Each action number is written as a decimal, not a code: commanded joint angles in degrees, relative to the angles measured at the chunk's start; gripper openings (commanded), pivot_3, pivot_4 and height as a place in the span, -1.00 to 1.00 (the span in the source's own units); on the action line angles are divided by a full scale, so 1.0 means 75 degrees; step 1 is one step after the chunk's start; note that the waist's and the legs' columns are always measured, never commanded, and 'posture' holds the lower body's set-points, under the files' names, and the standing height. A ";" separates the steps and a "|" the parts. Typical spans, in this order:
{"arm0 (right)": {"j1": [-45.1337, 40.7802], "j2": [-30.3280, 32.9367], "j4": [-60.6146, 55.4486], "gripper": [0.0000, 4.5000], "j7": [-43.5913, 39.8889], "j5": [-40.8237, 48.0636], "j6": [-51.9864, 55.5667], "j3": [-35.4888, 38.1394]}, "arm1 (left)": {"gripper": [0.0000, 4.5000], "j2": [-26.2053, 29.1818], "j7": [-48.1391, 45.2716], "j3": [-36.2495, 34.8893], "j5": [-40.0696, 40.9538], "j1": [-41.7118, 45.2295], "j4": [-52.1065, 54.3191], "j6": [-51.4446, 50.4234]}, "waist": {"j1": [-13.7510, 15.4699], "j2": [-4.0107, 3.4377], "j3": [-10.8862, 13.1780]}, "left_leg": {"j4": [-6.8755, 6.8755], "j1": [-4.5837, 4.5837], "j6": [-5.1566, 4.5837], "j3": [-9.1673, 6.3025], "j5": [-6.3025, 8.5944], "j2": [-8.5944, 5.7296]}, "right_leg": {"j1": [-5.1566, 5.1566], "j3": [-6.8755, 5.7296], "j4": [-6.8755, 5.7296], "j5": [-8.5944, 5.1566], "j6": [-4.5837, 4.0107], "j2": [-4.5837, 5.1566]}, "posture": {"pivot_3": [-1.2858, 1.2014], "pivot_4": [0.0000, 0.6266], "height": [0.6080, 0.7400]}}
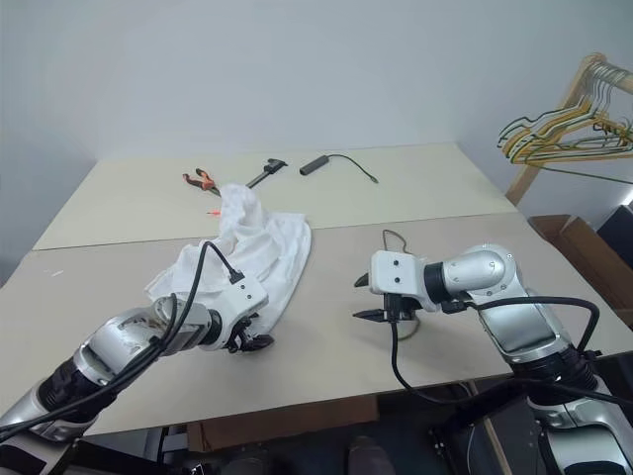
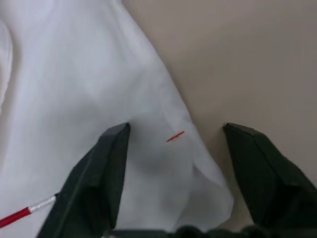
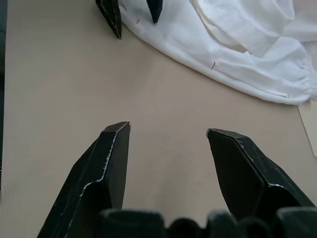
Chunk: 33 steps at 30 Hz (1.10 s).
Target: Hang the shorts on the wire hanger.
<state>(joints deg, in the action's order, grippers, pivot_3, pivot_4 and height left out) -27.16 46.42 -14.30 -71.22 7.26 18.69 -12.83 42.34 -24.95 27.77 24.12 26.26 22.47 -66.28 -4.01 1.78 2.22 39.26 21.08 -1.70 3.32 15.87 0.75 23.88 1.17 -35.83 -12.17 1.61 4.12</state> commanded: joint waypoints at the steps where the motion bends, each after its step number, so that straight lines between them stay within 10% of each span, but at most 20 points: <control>1: -0.0053 0.0123 -0.0136 0.34 -0.0102 0.0238 -0.0245 0.0264 | -0.15 -0.0012 -0.0043 -0.0001 -0.0375 -0.0037 -0.0200 -0.0031 | -0.0001 0.0000 0.0000 | 0.0000 0.0000 -0.0001 0.0001 -0.0001 0.0000 | 0.0001 0.0002 0.0000 -0.0001 0.0001 -0.0001 | -0.07 -1.00 1.00; 7: -0.0088 0.0134 0.0007 0.34 -0.0166 0.0299 -0.0407 0.0253 | -0.99 0.0099 -0.0221 -0.0352 -0.0475 -0.0167 -0.0154 0.0008 | -0.0016 0.0001 0.0000 | 0.0000 0.0007 -0.0002 0.0007 -0.0002 0.0001 | 0.0016 0.0018 -0.0004 0.0002 -0.0003 -0.0005 | -0.06 -1.00 1.00; 16: -0.0536 -0.0509 0.1066 0.34 0.0153 -0.0208 -0.1143 -0.0212 | -0.99 0.1562 -0.2134 -0.1947 0.0128 -0.1216 0.0633 0.1567 | 0.0004 0.0000 0.0001 | -0.0001 0.0012 -0.0003 0.0021 -0.0001 0.0007 | 0.0033 0.0031 -0.0007 0.0002 -0.0004 -0.0004 | -0.02 -1.00 1.00; 33: -0.3206 -0.3789 0.7957 0.34 0.5705 -0.4743 -0.5796 -0.2412 | -0.99 0.2698 -0.6037 -0.7943 0.0900 -0.5795 0.1311 0.4476 | 0.0281 -0.0013 0.0011 | -0.0014 0.0011 0.0002 0.0046 -0.0003 0.0013 | 0.0056 0.0029 -0.0030 0.0003 -0.0009 0.0019 | 0.14 -1.00 1.00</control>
<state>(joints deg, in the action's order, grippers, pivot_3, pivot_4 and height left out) -48.94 18.38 42.56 -32.31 -25.88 -21.53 -30.40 62.78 -68.72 -28.32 29.65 -17.14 30.79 -33.82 -1.91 1.68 2.30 39.15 21.16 -1.68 3.66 15.84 0.85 24.29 1.39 -36.06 -12.16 1.54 4.27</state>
